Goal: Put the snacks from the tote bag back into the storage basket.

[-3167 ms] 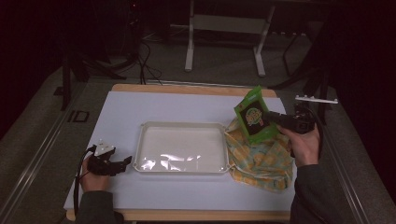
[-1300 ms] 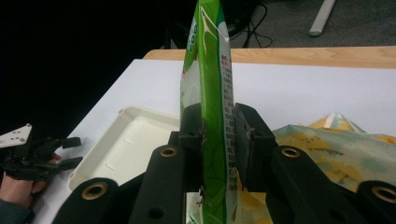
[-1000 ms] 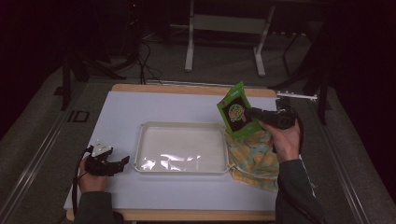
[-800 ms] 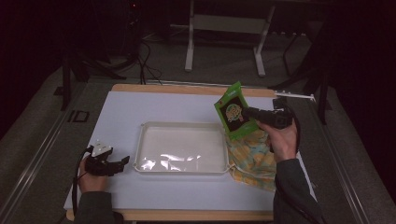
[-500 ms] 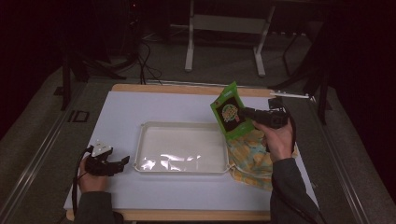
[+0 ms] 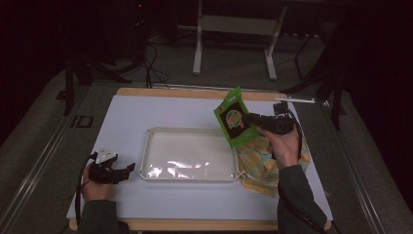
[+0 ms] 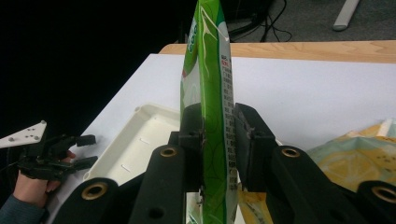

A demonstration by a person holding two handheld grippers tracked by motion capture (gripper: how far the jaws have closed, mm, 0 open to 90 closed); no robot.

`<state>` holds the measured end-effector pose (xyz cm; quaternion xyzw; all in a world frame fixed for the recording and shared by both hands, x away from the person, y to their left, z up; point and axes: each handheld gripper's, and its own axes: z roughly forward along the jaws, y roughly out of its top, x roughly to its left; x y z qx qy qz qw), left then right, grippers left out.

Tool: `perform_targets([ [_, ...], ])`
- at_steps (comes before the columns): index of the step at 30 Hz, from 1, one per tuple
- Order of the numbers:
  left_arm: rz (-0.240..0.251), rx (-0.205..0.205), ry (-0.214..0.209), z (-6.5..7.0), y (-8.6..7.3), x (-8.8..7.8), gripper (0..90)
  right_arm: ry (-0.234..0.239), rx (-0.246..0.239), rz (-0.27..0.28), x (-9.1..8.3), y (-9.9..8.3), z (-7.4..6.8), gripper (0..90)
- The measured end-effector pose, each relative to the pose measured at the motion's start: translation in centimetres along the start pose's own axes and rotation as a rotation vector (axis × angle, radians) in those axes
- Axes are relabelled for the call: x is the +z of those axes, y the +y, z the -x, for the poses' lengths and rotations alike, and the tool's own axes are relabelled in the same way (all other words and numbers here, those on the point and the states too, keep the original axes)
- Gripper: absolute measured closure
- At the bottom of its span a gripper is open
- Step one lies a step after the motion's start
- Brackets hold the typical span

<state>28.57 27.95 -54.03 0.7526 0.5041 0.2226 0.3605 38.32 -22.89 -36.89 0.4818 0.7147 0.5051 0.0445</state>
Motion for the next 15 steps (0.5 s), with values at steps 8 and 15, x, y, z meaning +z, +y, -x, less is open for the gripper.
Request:
perform_targets([
  [8, -0.001, 0.001, 0.000, 0.0, 0.0, 0.0, 21.7, 0.011, 0.000, -0.003, 0.7, 0.1, -0.4, 74.1],
  [15, -0.001, 0.001, -0.001, 0.0, 0.0, 0.0, 21.7, 0.018, -0.001, -0.009, 1.3, 0.1, -0.7, 74.1],
])
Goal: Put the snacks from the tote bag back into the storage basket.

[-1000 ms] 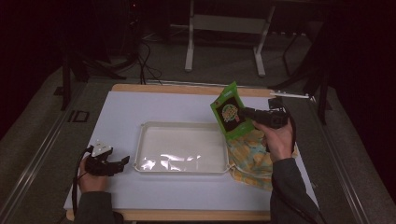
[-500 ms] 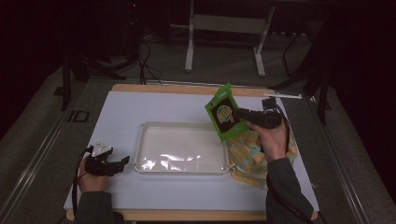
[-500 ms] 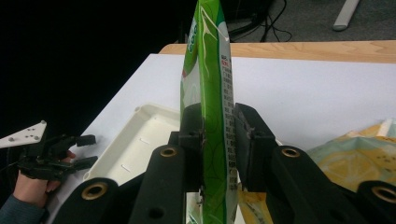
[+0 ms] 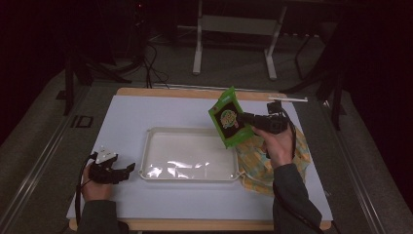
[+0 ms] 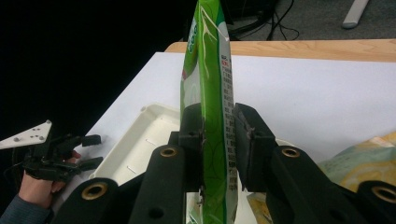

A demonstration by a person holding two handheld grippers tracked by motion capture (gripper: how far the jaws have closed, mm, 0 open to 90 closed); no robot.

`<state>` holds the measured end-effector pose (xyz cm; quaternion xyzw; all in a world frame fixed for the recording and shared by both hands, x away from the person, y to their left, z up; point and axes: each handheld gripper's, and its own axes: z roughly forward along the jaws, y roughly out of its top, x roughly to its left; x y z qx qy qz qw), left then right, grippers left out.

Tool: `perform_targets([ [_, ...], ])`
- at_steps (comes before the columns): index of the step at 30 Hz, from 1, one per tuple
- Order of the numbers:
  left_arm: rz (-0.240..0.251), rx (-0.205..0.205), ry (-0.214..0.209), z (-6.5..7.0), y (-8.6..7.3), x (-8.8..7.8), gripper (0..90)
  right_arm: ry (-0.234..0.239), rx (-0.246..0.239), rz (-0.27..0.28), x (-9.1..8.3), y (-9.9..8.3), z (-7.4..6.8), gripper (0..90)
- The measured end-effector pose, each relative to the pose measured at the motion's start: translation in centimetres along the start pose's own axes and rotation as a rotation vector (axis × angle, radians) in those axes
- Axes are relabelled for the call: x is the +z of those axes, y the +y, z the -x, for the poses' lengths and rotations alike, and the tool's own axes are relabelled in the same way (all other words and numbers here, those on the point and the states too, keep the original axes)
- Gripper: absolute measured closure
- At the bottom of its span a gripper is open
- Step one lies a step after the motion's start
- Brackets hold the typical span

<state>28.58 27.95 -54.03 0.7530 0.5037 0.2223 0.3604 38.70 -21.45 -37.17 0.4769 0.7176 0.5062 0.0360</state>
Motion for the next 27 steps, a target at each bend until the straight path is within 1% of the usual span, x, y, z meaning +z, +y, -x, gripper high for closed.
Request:
perform_targets([
  [9, -0.001, 0.000, 0.000, 0.0, 0.0, 0.0, 21.7, 0.005, -0.005, -0.010, 0.8, -0.1, -0.3, 74.1],
  [27, 0.000, 0.001, -0.002, 0.0, 0.0, 0.0, 21.7, 0.011, 0.010, -0.036, 2.5, -0.8, -0.3, 74.1],
])
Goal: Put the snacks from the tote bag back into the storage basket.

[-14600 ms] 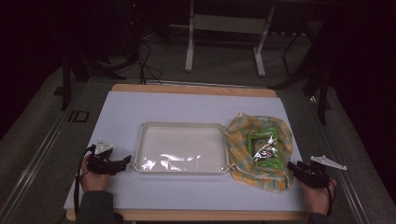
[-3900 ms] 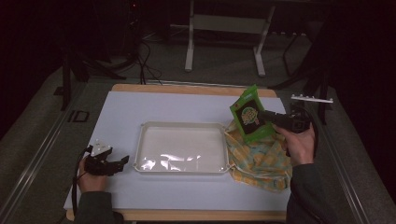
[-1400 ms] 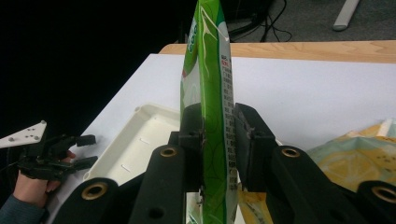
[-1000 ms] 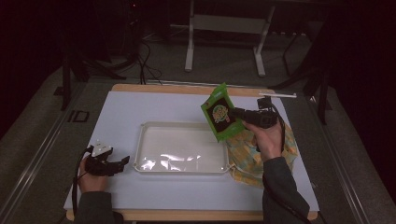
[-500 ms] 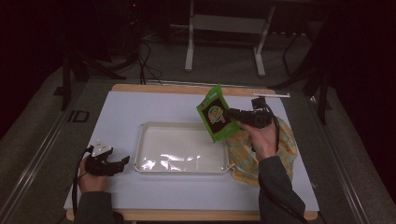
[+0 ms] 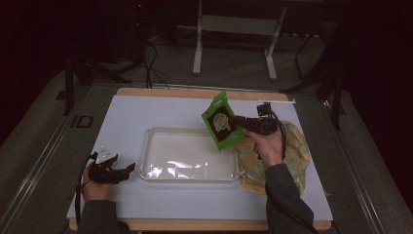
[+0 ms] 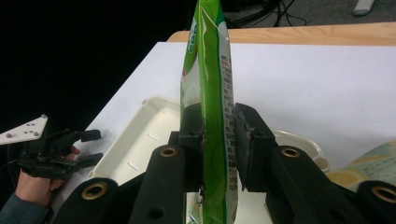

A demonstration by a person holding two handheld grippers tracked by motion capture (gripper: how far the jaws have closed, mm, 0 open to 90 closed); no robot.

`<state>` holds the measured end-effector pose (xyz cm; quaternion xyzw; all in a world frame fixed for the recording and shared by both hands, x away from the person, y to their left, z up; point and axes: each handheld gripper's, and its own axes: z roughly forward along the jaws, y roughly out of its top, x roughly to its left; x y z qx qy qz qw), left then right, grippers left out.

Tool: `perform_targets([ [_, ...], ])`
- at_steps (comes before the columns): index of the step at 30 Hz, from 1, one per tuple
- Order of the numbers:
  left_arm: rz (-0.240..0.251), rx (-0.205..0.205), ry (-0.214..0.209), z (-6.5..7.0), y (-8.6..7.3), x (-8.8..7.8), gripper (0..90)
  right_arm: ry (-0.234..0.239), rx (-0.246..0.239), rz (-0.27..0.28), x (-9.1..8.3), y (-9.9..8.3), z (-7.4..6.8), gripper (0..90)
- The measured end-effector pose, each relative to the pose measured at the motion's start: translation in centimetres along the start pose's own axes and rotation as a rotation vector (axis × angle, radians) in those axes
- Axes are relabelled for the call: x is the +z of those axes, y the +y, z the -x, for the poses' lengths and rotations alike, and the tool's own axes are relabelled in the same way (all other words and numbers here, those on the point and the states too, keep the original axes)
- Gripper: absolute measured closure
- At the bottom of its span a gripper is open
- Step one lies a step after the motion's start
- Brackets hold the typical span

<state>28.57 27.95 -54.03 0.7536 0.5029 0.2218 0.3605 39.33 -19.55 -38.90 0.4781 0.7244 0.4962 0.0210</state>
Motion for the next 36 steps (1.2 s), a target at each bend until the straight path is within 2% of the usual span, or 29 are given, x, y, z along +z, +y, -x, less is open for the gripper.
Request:
perform_targets([
  [16, 0.001, 0.000, 0.001, 0.0, 0.0, 0.0, 21.6, 0.002, 0.014, -0.023, 1.6, -0.8, 0.1, 74.0],
  [36, 0.001, 0.002, 0.000, 0.0, 0.0, 0.0, 21.7, -0.019, 0.025, -0.053, 4.0, -1.9, -0.1, 74.0],
])
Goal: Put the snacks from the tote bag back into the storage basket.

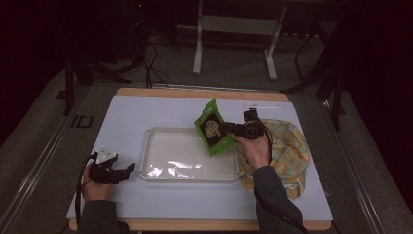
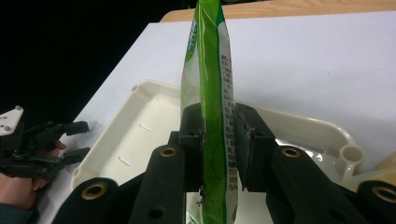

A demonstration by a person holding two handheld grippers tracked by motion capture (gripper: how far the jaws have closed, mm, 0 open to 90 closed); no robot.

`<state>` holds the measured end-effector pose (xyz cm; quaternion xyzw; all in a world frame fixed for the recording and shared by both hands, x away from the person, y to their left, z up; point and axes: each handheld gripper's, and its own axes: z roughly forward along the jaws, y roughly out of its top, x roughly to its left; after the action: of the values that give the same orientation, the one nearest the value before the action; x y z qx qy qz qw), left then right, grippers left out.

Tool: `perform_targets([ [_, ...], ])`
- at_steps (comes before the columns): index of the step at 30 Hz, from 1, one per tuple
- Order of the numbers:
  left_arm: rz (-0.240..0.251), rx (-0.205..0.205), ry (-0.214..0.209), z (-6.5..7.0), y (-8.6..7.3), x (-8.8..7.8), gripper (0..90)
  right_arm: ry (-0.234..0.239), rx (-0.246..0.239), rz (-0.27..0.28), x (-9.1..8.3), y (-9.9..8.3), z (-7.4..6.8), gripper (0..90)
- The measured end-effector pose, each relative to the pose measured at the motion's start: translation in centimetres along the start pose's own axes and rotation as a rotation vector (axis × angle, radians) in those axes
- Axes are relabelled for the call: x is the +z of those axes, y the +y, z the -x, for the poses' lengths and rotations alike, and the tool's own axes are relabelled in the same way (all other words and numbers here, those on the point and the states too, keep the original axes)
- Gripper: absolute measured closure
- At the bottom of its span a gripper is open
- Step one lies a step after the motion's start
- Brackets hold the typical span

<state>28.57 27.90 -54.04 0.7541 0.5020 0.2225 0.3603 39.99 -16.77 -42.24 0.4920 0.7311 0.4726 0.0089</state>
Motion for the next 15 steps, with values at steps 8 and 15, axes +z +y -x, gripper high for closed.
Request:
perform_targets([
  [8, 0.001, -0.001, -0.001, 0.0, 0.0, 0.0, 21.7, -0.024, -0.015, -0.020, 1.3, -0.8, -0.4, 73.8],
  [15, 0.001, -0.001, -0.001, 0.0, 0.0, 0.0, 21.6, -0.040, -0.028, -0.034, 2.1, -1.3, -0.6, 73.7],
])
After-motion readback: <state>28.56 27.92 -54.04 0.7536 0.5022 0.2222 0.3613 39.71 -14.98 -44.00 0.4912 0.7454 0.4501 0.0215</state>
